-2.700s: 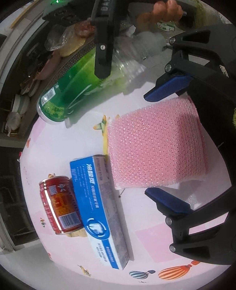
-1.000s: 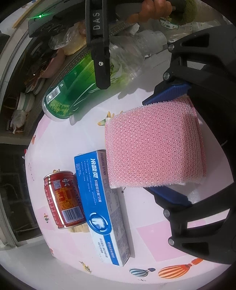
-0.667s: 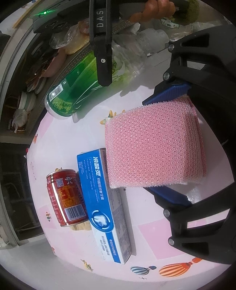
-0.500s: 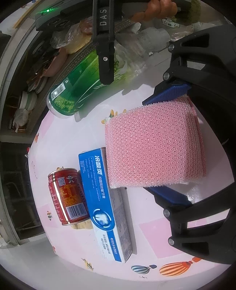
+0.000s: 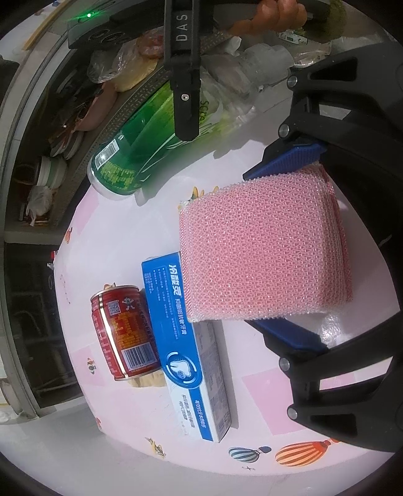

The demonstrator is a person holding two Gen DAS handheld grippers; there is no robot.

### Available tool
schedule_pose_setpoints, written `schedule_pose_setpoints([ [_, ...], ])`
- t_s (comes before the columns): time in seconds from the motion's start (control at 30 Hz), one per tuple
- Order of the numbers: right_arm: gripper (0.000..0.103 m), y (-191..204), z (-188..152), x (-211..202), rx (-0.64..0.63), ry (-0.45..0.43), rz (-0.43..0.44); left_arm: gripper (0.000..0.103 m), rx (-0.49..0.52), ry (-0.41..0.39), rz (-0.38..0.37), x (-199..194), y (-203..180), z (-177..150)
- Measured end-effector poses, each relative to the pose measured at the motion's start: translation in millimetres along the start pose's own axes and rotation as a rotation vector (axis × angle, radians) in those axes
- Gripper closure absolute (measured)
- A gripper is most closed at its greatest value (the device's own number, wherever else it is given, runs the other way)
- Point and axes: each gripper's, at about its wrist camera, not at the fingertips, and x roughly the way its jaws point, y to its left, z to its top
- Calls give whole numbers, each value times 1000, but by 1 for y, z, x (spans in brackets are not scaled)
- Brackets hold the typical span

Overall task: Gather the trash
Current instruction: 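Lift the pink sponge with the left gripper while the right holds the green bottle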

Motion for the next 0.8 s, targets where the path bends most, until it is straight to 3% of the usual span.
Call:
schedule_pose_setpoints([
  [0.8,39,-3,-2,-15,14,-39,55,24,21,-51,35,-17,-8,8],
])
